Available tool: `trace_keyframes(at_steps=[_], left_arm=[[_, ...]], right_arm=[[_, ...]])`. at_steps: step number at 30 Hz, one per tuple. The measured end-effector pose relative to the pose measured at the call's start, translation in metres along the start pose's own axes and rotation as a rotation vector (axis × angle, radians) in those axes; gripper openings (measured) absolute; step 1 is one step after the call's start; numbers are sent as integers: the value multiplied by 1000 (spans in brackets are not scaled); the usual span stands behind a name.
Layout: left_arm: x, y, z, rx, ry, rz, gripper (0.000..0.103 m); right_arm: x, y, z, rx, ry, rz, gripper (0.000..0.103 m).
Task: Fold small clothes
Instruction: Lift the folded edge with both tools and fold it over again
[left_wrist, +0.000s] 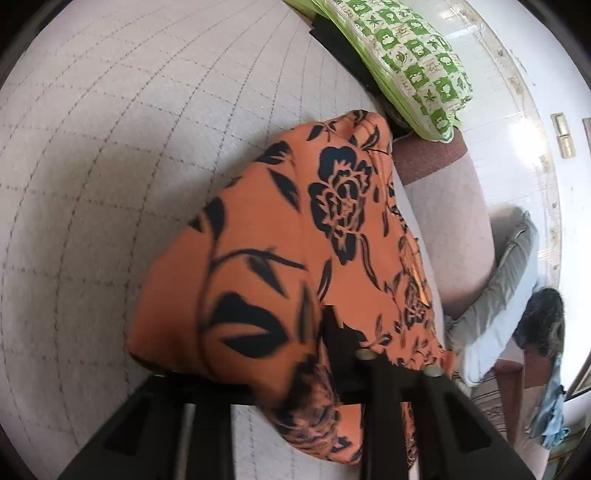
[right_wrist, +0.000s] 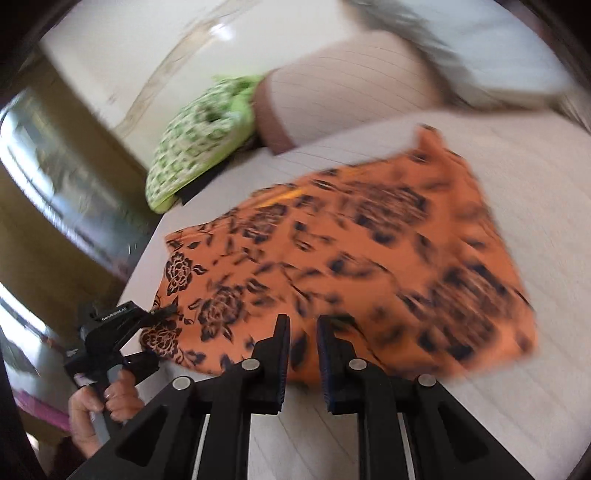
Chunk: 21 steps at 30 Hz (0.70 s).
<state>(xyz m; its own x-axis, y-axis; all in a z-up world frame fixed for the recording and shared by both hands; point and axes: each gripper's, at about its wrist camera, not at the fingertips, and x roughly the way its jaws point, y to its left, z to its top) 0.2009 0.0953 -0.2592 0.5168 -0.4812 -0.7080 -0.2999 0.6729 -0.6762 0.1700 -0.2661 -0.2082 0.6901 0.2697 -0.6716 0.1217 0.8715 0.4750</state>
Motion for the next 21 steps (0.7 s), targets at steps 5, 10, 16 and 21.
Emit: trace_keyframes(at_steps=[5,10,16,21], left_arm=[[4,0,2,33,-24,14,17],[-5,-16,2,112,-59,17,16],[-31,-71,-8,306,-142,13,15],[-47,-119,-26,450,-185,21,15]], right_arm=[[54,23,16,-29,21,-13,14],[96,21,8,-39,112,-28,13],[101,11,9,-17,137,29,13],[92,3,15,38,179,63,12]])
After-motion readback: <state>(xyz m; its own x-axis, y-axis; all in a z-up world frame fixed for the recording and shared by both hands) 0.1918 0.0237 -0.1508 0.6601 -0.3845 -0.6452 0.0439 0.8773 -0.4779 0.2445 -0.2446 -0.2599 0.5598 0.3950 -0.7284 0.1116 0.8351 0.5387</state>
